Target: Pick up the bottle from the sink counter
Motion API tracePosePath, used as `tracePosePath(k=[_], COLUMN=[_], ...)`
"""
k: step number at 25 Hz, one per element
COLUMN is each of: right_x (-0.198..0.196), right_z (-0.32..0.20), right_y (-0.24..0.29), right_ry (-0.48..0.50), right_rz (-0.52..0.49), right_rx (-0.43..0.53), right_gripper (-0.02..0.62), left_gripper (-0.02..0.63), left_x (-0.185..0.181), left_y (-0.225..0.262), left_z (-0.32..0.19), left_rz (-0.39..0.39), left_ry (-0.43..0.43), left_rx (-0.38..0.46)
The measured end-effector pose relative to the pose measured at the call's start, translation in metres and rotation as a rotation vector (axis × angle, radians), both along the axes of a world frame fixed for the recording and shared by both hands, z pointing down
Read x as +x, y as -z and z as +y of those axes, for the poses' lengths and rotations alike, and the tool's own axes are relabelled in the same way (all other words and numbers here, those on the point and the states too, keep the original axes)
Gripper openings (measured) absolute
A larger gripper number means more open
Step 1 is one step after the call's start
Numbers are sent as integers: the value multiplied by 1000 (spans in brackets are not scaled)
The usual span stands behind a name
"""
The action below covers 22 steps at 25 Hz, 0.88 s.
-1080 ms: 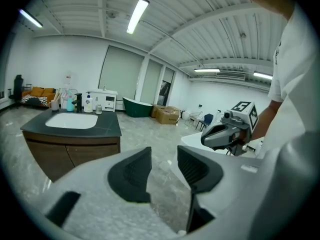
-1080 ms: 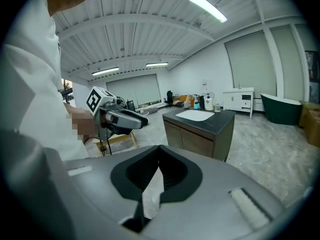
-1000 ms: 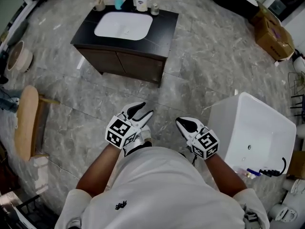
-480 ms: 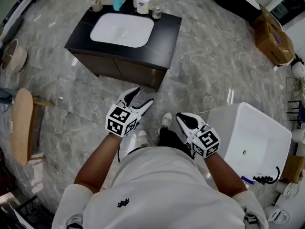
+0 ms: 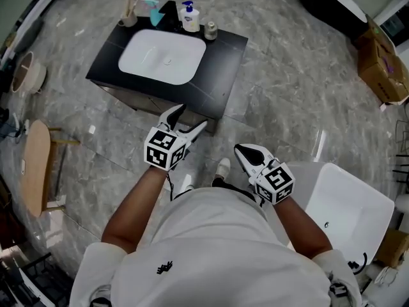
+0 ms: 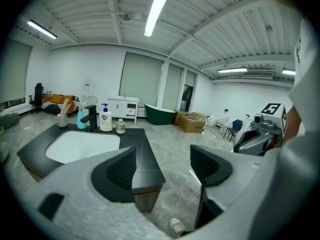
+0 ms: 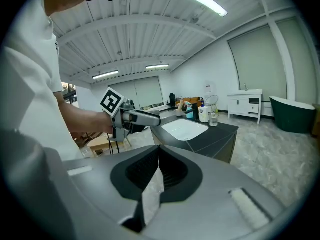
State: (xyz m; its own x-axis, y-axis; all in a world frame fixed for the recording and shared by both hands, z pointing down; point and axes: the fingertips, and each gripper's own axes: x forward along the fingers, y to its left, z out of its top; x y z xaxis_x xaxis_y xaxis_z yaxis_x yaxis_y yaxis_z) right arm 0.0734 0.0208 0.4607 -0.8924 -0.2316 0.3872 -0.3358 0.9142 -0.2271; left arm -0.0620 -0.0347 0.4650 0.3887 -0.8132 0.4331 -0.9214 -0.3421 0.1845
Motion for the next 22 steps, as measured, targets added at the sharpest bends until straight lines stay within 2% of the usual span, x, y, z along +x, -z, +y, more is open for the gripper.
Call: tracePosePath(k=[7, 15, 22], right_x=[20, 27, 19], right_z=[-75, -137, -181], right_y=[-17, -30, -37], right_ry=[14, -61, -188], right_rz=[-5, 0, 36], right_rx=[-27, -58, -79], right_gripper=[15, 15, 15], left_gripper=[347, 353, 383], left_x=[-4, -14, -52], left_y=[-17, -30, -59], left_z=[-77, -156, -243], left_rz=[-27, -49, -63], left_ry=[87, 84, 98], left_rx=[-20, -34, -45])
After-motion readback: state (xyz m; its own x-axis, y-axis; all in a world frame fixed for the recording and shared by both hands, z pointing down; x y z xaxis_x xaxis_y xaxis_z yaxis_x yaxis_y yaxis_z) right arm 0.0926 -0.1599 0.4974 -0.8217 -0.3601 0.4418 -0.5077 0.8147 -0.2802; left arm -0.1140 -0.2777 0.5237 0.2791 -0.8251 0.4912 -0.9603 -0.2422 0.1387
